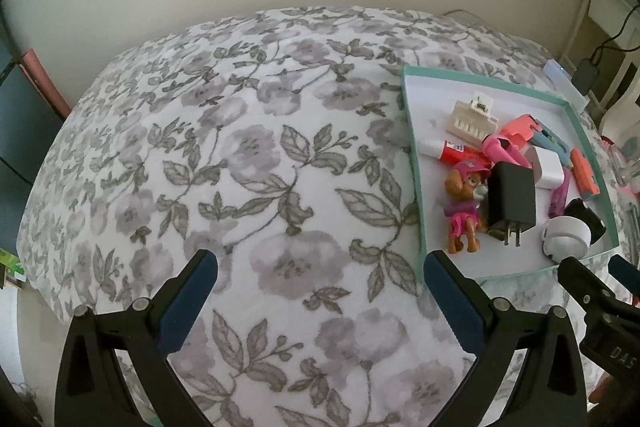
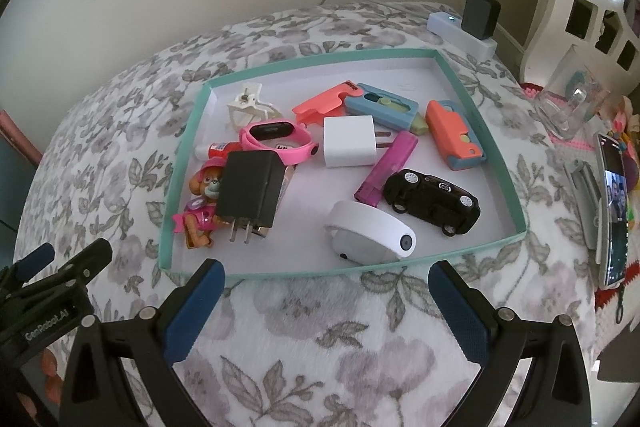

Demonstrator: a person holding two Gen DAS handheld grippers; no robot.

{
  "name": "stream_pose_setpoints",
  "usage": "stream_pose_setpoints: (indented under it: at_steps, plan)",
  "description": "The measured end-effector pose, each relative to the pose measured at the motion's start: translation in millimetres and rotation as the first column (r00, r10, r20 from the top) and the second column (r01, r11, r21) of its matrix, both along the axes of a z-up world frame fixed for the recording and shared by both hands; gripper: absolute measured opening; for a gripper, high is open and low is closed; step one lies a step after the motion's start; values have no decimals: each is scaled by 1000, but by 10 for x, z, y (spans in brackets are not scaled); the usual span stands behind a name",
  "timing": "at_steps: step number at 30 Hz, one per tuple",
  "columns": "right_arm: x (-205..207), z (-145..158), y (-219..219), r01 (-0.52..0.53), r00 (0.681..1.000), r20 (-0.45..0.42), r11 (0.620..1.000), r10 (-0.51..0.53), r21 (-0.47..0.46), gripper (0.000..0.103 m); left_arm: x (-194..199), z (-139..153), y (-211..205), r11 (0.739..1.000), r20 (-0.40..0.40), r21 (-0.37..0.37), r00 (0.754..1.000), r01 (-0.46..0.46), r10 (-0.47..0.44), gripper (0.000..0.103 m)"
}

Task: Organize rigid objects

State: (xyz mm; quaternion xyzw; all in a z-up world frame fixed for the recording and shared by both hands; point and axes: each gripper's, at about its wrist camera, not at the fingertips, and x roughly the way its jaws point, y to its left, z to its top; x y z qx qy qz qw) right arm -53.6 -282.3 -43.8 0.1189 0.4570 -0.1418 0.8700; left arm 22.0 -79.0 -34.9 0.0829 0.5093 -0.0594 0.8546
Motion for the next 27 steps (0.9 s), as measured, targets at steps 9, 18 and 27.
stream_pose_setpoints:
  at_steps: [9, 18, 27]
  plan:
    - [-8, 1, 7, 0, 1000, 2, 1000, 0, -1, 103, 5, -11, 44, 1000, -9, -1, 1000, -28, 28, 103]
    - [12, 12, 11, -6, 1000, 2, 1000, 6, -4, 103, 24, -23, 77, 999, -15, -4, 999, -47, 47, 103]
    - [27, 14, 24, -8, 1000, -1, 1000, 8, -5, 103, 49, -36, 94, 999, -17, -3, 998, -54, 54, 103]
